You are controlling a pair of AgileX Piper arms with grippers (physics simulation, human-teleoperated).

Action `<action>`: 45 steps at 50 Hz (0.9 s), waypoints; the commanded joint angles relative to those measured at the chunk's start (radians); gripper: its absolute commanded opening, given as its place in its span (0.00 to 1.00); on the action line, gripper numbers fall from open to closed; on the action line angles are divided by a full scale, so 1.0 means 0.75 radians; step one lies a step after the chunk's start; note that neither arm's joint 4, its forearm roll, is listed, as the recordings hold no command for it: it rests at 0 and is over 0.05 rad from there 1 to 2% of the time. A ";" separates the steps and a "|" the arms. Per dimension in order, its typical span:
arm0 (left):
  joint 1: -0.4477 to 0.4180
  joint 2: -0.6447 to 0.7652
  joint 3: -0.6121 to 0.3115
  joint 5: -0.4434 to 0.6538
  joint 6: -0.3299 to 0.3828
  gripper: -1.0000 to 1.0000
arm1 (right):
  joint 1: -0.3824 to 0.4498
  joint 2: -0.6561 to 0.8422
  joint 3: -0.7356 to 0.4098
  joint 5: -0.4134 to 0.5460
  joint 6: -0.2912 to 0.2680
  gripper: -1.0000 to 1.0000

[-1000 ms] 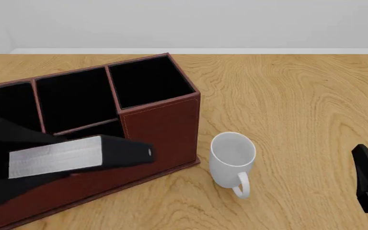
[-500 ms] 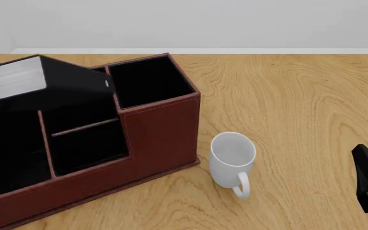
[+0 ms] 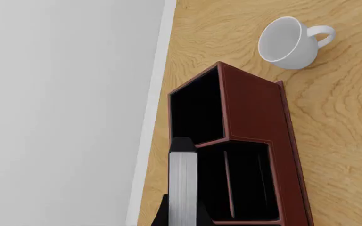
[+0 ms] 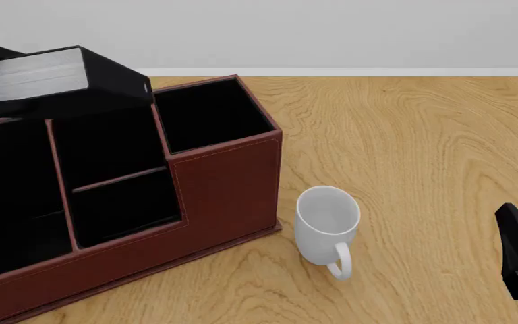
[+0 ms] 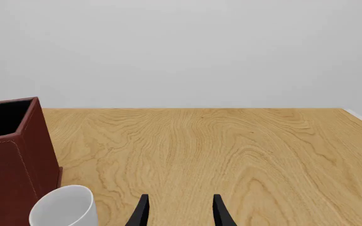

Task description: Pick up the book and place it in the front compartment of the caddy.

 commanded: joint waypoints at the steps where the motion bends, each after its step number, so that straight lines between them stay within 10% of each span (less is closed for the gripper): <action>1: 0.039 0.086 -0.042 -0.030 0.042 0.00 | 0.000 0.000 0.000 0.000 0.000 1.00; 17: 0.230 0.176 -0.069 -0.049 0.124 0.00 | 0.000 0.000 0.000 0.000 0.000 1.00; 34: 0.044 0.171 -0.167 0.096 0.038 0.00 | 0.000 0.000 0.000 0.000 0.000 1.00; 45: 0.120 0.232 -0.267 0.135 0.018 0.00 | 0.000 0.000 0.000 0.000 0.000 1.00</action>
